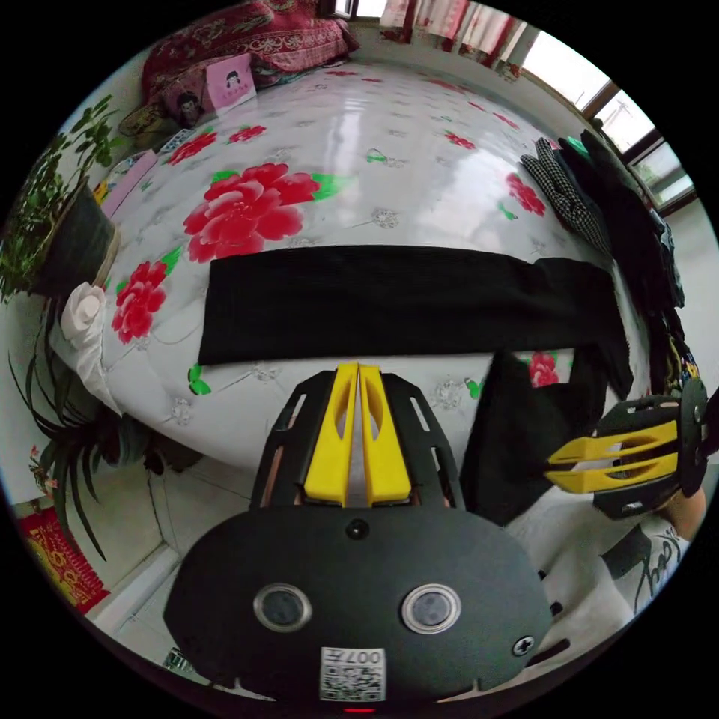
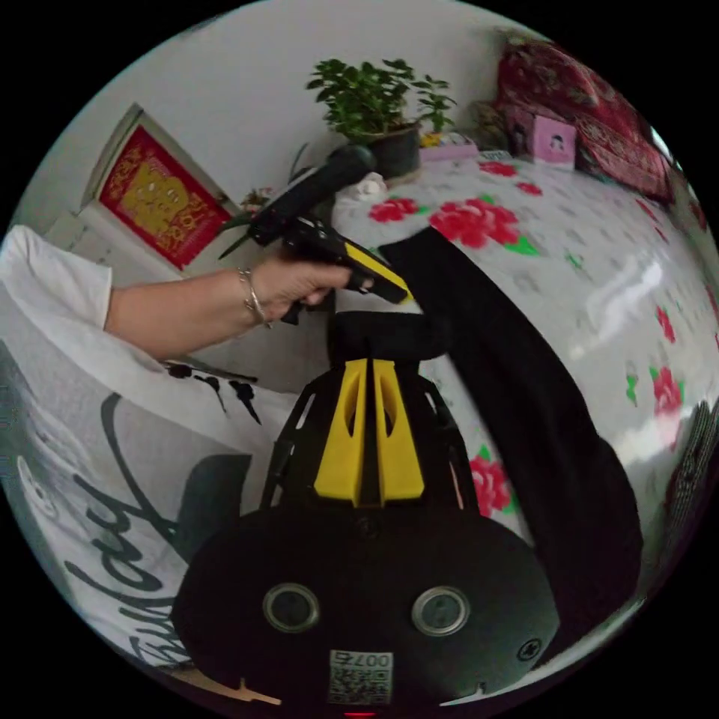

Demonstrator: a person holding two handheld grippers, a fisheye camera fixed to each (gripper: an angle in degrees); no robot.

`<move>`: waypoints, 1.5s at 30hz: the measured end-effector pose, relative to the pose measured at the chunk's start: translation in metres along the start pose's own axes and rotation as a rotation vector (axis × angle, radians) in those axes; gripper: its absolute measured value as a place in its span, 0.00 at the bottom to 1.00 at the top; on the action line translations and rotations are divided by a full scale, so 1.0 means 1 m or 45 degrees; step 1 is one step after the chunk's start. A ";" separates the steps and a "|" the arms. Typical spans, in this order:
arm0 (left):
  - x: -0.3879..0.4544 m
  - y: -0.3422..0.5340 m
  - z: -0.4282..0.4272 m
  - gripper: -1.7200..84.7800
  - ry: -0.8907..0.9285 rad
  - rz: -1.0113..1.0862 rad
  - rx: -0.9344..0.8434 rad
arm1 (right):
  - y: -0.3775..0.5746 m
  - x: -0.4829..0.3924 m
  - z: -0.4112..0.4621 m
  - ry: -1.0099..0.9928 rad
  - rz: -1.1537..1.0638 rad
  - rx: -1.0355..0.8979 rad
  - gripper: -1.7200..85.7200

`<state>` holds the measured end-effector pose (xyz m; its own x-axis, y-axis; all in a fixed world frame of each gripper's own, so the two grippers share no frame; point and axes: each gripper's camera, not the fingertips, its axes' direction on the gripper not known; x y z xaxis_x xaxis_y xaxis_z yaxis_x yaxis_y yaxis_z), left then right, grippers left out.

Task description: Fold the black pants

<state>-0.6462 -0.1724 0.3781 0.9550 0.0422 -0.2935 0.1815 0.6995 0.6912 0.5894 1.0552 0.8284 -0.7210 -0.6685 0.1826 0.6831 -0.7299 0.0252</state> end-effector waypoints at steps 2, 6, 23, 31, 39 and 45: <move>-0.018 0.012 -0.012 0.01 0.000 -0.040 0.012 | -0.007 -0.010 -0.003 -0.009 -0.042 -0.006 0.02; -0.046 0.029 -0.024 0.01 -0.015 -0.094 0.002 | -0.005 -0.014 -0.006 0.026 -0.019 -0.047 0.04; -0.131 0.154 -0.072 0.11 0.309 -0.368 0.060 | 0.333 0.091 -0.211 0.230 1.138 0.348 0.10; -0.151 0.196 -0.063 0.16 0.537 -0.569 -0.021 | 0.584 0.108 -0.300 0.227 1.923 0.775 0.13; -0.144 0.150 -0.064 0.10 0.433 -0.433 -0.259 | 0.648 0.156 -0.338 0.277 2.052 0.744 0.05; -0.212 0.188 -0.137 0.02 0.699 -0.537 0.059 | 0.674 0.146 -0.400 0.081 1.811 1.106 0.02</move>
<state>-0.8466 0.0478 0.4793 0.5464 0.1369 -0.8262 0.5325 0.7046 0.4689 0.8982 0.4085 0.4792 0.5026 -0.7052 0.5001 0.5953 0.7018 0.3913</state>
